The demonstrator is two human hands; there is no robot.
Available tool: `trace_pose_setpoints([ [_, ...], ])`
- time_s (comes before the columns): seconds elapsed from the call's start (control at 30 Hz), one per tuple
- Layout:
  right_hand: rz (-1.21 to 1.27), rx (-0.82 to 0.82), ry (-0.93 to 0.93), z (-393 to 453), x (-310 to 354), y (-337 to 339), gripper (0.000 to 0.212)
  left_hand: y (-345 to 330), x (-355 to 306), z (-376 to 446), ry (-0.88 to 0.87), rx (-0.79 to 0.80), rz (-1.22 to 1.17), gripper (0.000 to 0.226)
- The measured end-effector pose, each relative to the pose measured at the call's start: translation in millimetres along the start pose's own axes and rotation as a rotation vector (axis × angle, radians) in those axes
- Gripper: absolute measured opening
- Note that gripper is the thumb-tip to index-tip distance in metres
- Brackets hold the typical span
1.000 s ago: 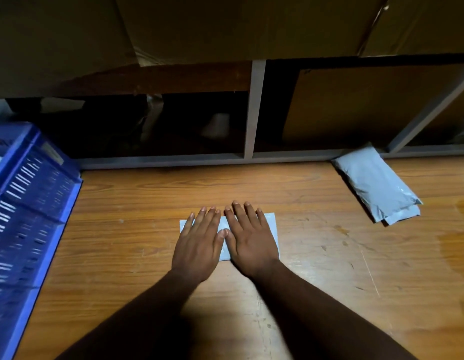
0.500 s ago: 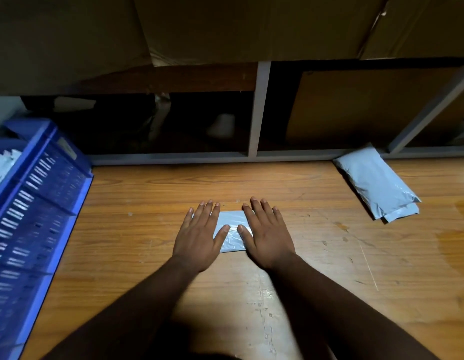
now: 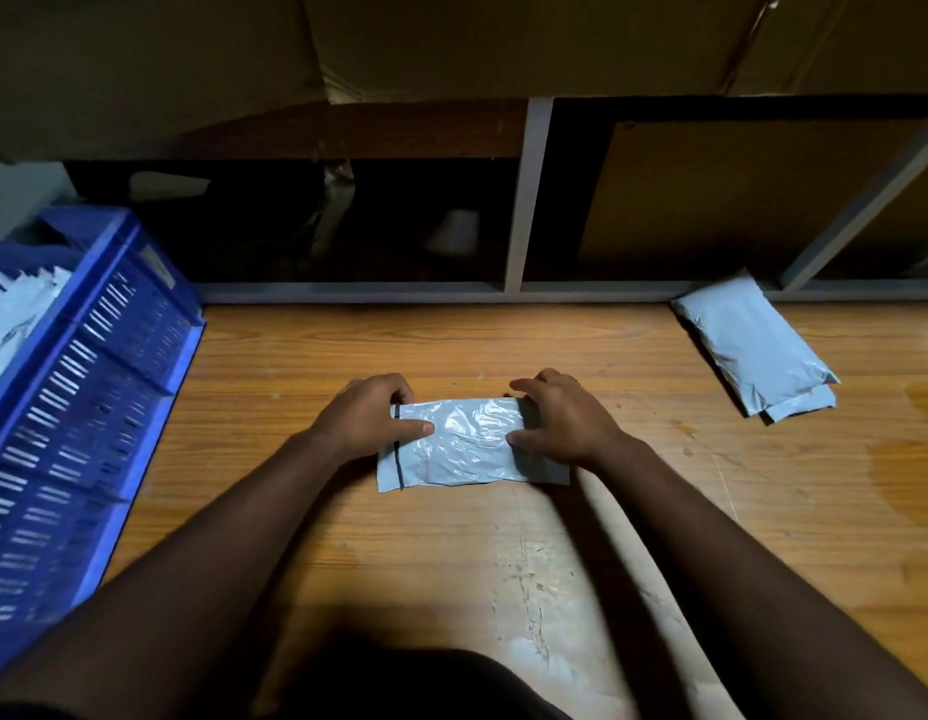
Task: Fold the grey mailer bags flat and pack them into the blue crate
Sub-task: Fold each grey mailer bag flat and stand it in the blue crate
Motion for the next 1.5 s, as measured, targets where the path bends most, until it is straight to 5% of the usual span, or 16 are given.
trace_pose_setpoints([
  [0.13,0.187,-0.139,0.067,-7,10,34,0.035,34,-24,-6,-0.118,-0.163,-0.057,0.038],
  [0.33,0.069,-0.515,0.252,-40,33,60,0.028,49,-50,-45,-0.457,-0.495,0.033,0.024],
  [0.57,0.031,-0.241,0.154,-51,3,-18,0.028,-24,-2,-58,-0.329,-0.292,0.029,0.024],
  [0.7,0.109,-0.398,0.113,-44,14,11,0.027,-4,-16,-50,-0.344,-0.408,-0.074,0.024],
  [0.97,-0.126,-0.157,0.164,15,67,-49,0.058,-56,-33,-6,-0.094,-0.245,0.339,0.082],
  [1.5,-0.167,-0.199,0.171,28,61,-69,0.056,-64,-24,6,-0.179,-0.373,0.352,0.054],
])
Point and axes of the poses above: each hand's wrist, its own z-axis towards the middle knuckle, its own y-axis out of the back of the hand, x = y × z, the point moved 10 cm from there along z, towards the middle knuckle, and after that the axes turned 4 degrees about -x, right-handed, at the moved point
